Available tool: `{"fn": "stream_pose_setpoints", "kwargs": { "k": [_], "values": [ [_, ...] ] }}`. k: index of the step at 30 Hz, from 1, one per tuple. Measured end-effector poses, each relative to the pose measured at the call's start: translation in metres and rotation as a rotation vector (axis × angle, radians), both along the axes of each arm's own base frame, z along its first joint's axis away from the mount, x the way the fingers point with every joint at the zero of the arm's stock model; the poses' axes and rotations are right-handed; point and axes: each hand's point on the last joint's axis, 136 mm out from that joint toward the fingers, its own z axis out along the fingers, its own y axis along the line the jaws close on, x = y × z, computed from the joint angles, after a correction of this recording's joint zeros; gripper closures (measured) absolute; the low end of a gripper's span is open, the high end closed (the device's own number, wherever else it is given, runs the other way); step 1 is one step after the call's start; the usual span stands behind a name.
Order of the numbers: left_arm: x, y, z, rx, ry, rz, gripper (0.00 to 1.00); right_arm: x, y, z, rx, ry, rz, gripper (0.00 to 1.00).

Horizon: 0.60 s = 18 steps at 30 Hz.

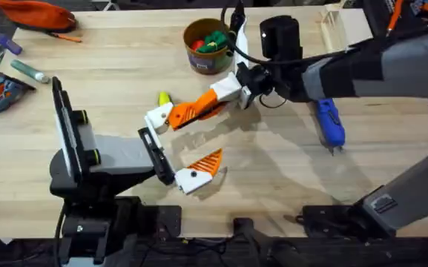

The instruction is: Pick up the gripper from the table and insert it into the empty holder that is missing its gripper. Then pick up a screw, insert it into the mounting hole, and use the screwdriver to tighten it. Finally, clean up the table by picking up the vegetable and placing it into the bucket.

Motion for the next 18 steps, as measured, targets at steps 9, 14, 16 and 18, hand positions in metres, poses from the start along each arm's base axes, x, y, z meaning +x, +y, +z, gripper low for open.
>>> {"fn": "stream_pose_setpoints", "kwargs": {
  "k": [9,14,16,18],
  "values": [
    [0.0006,0.0003,0.0002,0.001,-0.003,0.004,0.016,0.0033,0.0018,0.0066,0.017,-0.026,0.005,0.993],
    [0.0006,0.0003,0.0002,0.003,-0.006,0.004,0.015,0.006,0.0032,0.0075,0.013,-0.022,0.002,0.993],
    [0.0006,0.0003,0.0002,0.002,-0.005,0.004,0.015,0.006,0.0032,0.0073,0.013,-0.021,0.002,0.993],
    [0.0006,0.0003,0.0002,0.003,-0.006,0.004,0.015,0.006,0.0032,0.0072,0.013,-0.021,0.002,0.993]
  ]
}}
